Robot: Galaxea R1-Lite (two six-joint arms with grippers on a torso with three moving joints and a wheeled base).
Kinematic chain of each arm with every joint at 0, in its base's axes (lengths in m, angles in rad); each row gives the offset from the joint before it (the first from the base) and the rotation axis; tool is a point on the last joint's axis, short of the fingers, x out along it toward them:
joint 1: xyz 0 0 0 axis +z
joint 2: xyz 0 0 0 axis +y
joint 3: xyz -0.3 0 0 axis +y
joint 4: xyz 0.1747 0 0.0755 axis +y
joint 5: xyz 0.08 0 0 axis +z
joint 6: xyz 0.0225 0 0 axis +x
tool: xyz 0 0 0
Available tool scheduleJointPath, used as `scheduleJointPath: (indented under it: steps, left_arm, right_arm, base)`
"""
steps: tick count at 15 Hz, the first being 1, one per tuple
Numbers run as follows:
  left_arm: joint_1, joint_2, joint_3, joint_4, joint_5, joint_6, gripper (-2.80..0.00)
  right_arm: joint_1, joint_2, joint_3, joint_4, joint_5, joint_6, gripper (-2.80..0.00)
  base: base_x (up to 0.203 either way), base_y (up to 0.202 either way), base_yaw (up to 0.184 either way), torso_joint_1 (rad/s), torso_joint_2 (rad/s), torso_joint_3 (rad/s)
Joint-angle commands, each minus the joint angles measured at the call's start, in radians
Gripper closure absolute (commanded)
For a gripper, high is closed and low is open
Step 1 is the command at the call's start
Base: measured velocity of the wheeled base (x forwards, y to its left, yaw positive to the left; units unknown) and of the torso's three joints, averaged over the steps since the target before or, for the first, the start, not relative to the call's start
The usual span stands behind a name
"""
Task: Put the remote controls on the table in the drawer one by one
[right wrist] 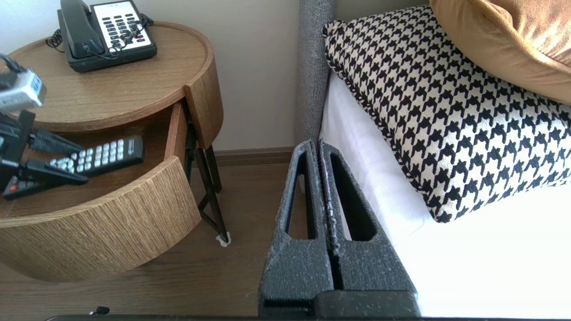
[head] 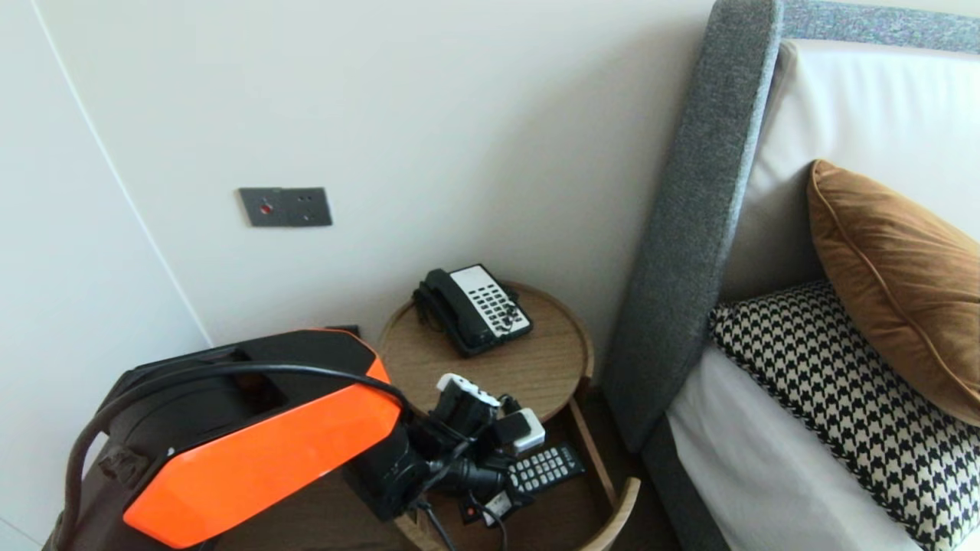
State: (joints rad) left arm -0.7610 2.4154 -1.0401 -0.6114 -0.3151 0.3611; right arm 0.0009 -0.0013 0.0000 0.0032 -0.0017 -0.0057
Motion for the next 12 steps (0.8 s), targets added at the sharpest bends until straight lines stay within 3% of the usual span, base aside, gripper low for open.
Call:
scheduleJointPath:
  steps: [1, 12]
  left_arm:
    - [-0.002, 0.029, 0.008, -0.012, -0.002, 0.002, 0.00]
    - [-0.009, 0.110, 0.022, -0.074, 0.001, -0.024, 0.00]
  right_arm:
    - [0.001, 0.000, 0.000, 0.000, 0.000, 0.000, 0.00]
    - [0.001, 0.000, 0.000, 0.000, 0.000, 0.000, 0.00]
  base:
    - [0.000, 0.000, 0.000, 0.000, 0.00, 0.000]
    - [0.000, 0.000, 0.000, 0.000, 0.00, 0.000]
